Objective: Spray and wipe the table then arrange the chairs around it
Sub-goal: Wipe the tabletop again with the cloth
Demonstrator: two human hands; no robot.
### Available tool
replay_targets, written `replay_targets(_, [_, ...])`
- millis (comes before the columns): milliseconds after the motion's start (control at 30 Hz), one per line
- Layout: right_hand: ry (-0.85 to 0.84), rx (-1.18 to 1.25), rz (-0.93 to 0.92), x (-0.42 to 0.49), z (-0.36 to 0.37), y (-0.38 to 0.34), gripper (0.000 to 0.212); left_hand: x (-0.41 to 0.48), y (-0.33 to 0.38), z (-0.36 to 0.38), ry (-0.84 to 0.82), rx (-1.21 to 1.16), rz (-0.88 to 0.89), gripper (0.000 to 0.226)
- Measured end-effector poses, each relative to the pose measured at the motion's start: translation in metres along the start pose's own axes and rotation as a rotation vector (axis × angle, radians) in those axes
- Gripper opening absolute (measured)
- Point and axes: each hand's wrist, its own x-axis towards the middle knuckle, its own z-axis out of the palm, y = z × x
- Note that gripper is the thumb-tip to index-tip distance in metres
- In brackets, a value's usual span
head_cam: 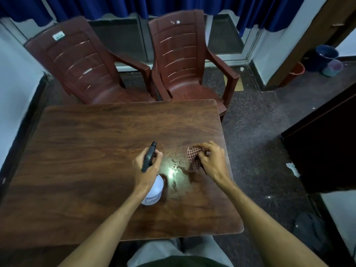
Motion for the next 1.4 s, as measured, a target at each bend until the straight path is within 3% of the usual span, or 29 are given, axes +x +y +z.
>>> replay_targets(433, [-0.112,0.028,-0.120,0.036,-0.022,0.003,0.033,-0.027,0.023,0.046,0.180,-0.021,-0.041,0.017])
replay_targets(867, [-0.435,0.126,-0.332,0.079,-0.078,0.045,0.032,-0.076,0.062,0.125,0.604,-0.002,-0.191,0.015])
replay_targets(1400, [-0.627,0.033,-0.435,0.093,-0.061,0.037,0.035,-0.105,0.052,0.153,0.799,-0.017,-0.224,0.015])
